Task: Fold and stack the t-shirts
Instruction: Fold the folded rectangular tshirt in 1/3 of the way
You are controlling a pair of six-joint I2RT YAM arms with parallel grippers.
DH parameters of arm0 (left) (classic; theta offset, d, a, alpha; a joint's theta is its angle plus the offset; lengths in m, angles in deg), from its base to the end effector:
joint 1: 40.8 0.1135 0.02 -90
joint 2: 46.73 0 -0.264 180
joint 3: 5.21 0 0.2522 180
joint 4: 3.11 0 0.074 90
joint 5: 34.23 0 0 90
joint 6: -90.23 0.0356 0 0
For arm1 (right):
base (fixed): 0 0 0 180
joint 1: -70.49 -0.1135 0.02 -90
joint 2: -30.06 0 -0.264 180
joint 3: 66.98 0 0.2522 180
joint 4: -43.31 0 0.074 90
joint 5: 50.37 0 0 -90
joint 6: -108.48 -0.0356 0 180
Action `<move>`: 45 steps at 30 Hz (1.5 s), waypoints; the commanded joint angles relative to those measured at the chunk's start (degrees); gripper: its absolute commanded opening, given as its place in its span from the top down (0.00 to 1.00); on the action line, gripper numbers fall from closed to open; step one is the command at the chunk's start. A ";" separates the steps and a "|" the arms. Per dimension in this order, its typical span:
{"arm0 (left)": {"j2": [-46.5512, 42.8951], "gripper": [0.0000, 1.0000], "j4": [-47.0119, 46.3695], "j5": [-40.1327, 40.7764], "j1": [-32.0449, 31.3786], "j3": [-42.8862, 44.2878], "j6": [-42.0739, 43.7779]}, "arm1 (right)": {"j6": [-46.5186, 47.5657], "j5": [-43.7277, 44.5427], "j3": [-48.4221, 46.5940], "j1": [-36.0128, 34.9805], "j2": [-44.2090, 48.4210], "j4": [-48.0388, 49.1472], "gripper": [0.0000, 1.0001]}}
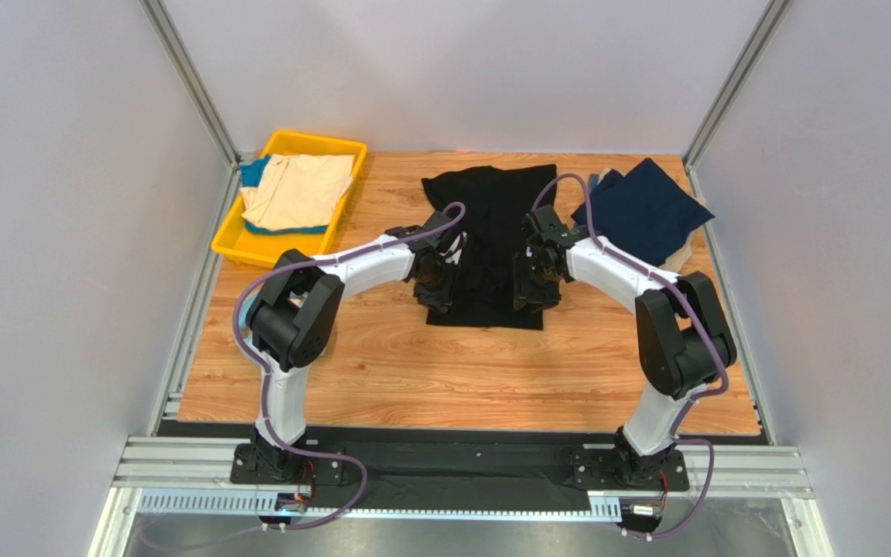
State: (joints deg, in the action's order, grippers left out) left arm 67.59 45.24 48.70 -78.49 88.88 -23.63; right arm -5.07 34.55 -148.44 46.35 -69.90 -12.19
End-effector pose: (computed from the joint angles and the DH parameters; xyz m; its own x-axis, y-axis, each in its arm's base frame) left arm 0.3180 -0.2513 0.1651 -0.9335 0.2140 -0.2876 0.2894 0.9233 -0.2525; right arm 0.3044 0.1399 0.1883 -0.9758 -0.0012 -0.2187 -0.0434 0.9812 0.1882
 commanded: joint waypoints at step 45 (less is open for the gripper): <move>-16.59 1.00 -5.06 6.89 -19.61 -34.63 -13.58 | -11.43 10.08 27.10 -13.21 30.36 -2.83 1.00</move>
State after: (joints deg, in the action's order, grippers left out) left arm 48.14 26.92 52.09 -97.13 58.83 -37.86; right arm -16.00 40.72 -120.77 33.48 -39.67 -15.42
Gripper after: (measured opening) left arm 0.003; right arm 0.011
